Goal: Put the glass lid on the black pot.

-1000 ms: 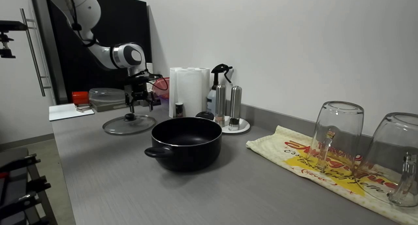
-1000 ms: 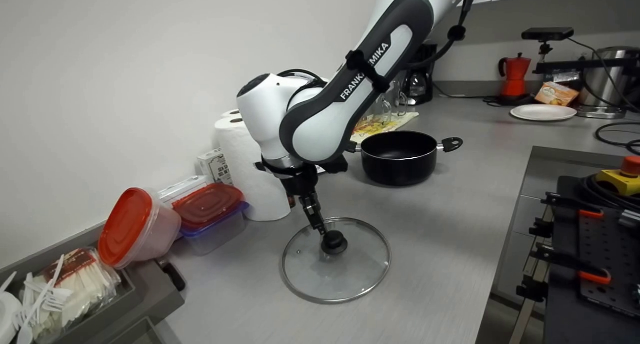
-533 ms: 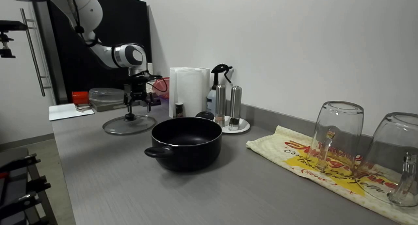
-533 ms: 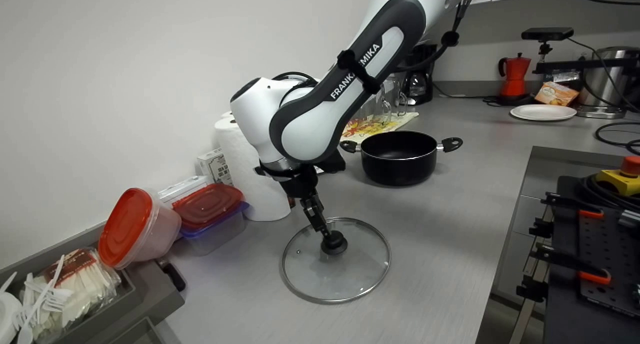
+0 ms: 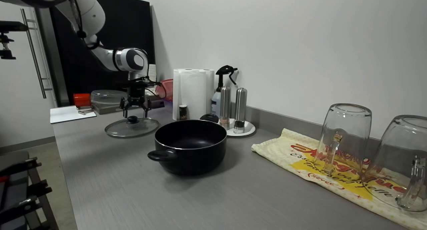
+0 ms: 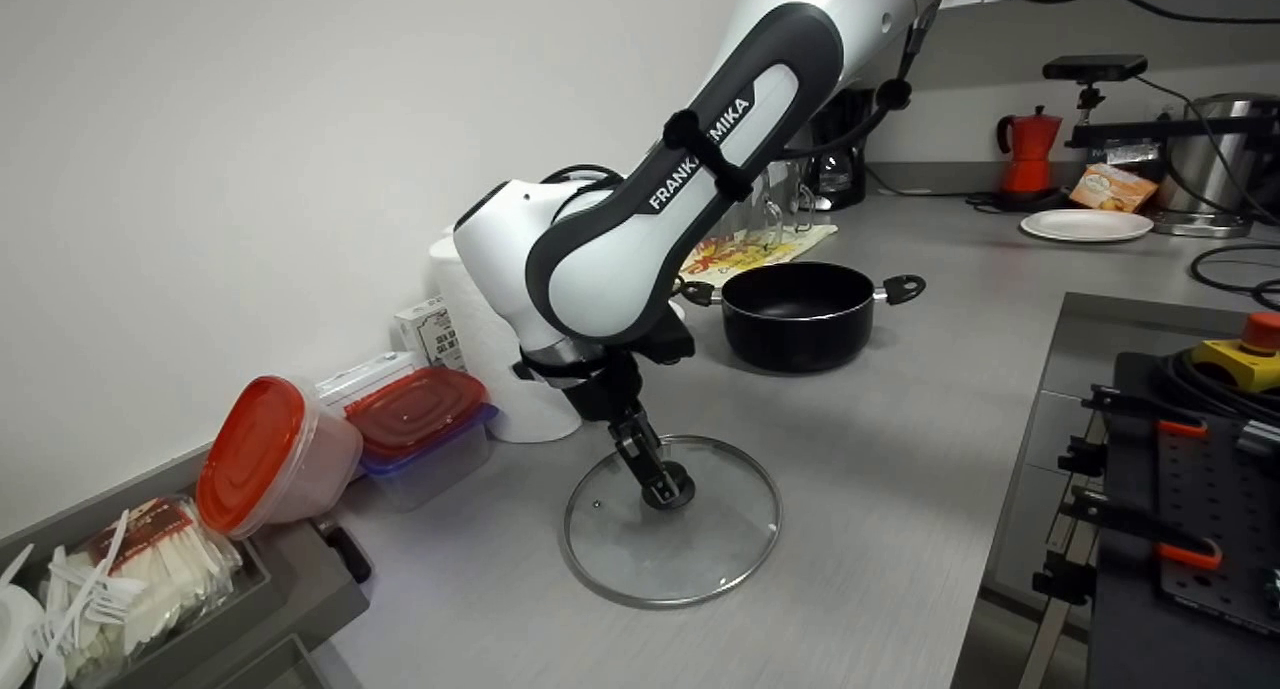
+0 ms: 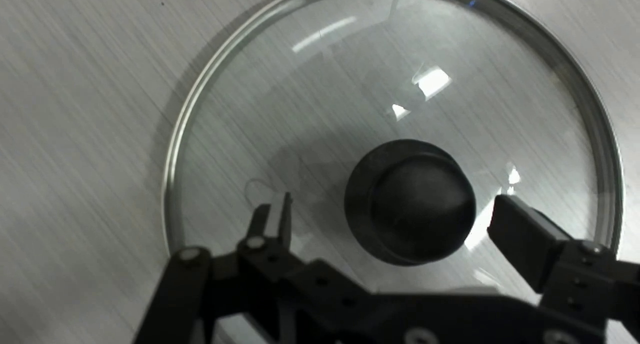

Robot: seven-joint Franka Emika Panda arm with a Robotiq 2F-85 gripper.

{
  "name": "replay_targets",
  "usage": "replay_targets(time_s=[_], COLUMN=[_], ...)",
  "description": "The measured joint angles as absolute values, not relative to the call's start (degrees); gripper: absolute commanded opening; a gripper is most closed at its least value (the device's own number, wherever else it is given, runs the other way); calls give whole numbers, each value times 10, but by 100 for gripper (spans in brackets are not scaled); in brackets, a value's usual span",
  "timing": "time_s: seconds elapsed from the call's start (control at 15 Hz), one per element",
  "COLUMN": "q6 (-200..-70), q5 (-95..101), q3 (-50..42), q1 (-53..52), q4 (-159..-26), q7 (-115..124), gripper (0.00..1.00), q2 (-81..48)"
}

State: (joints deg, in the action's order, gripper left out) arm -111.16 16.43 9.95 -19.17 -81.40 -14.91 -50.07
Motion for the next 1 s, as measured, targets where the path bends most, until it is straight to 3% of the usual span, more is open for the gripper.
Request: replay_targets(time_s=[0.07, 0.2, 0.53, 0.73, 1.0], q6=[-1110, -1108, -1103, -1092, -1089], q5=[163, 162, 158, 157, 157], q3=[100, 100, 102, 103, 103], q1=[-192, -190, -186, -187, -186], q4=[-814, -814, -809, -798, -792], q7=[-150, -150, -155, -155, -156], gripper=[100, 72, 34, 26, 26], q2=[-502, -505, -508, -507, -507])
